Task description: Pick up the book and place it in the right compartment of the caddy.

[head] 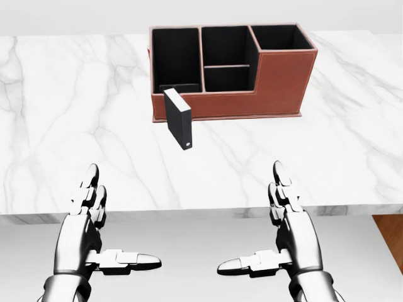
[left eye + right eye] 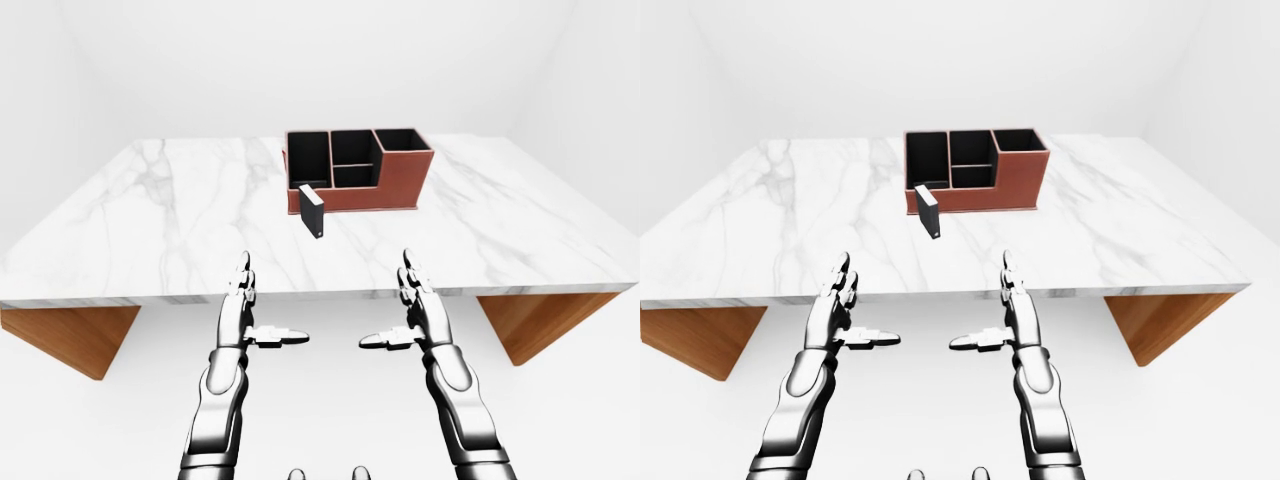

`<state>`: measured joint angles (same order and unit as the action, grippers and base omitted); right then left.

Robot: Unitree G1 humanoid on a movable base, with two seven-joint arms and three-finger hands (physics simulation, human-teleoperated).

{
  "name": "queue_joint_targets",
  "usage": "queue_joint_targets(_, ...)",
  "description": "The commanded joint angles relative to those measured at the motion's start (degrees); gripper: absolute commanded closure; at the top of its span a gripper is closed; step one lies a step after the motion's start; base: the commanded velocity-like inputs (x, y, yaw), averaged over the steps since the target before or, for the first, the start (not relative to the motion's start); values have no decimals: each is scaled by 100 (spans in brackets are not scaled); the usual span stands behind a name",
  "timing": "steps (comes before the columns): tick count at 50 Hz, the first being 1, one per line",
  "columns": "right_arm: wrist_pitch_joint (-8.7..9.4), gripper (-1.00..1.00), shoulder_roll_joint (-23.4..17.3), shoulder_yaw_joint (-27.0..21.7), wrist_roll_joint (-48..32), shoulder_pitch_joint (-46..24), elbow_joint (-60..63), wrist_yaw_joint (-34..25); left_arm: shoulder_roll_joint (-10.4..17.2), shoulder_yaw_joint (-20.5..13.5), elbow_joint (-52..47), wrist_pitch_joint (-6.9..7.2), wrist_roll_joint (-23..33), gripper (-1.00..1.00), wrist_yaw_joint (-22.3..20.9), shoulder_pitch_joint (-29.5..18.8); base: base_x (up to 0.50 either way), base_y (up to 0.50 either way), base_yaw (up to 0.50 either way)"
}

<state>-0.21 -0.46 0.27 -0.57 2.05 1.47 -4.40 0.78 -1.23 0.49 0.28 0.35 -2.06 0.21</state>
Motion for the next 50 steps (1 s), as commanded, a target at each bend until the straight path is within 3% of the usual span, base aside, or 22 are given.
queue_joint_targets(1,-36,-100,10,30,-43,35,17,1,2,-1,-23,-13,-2,-100,3,11,43,0,0)
queue_joint_targets(22,-164,-100,15,43,-19,42,-145,-31,1,21,56,-70,72,-100,12,5,45,0,0)
queue_joint_targets(28,-124,-100,14,41,-19,50,-95,-28,-8,38,-24,-22,85,-100,17,33,45,-7,0)
queue_joint_targets(34,-134,-100,21,51,-10,72,-48,-30,4,1,-98,-73,56,-100,10,52,45,-7,0)
queue_joint_targets(38,41,-100,22,6,124,139,449,-40,0,0,-898,-76,78,-100,45,229,39,-7,0)
queue_joint_targets(40,38,-100,24,12,193,193,669,-74,0,20,-1117,-248,78,-100,-7,287,18,-1,0)
queue_joint_targets(42,0,-100,22,36,140,258,893,-39,-21,36,-1353,-298,177,-100,62,360,0,0,0)
queue_joint_targets(44,-38,-100,28,73,153,341,1135,-61,-25,44,-1511,-491,145,-100,14,410,0,0,0)
queue_joint_targets(48,-134,-100,37,138,99,453,1460,-35,-49,36,-1840,-528,61,-100,8,515,0,0,0)
queue_joint_targets(50,-99,-100,41,132,139,464,1545,-32,-53,31,-1871,-528,75,-100,31,543,0,0,0)
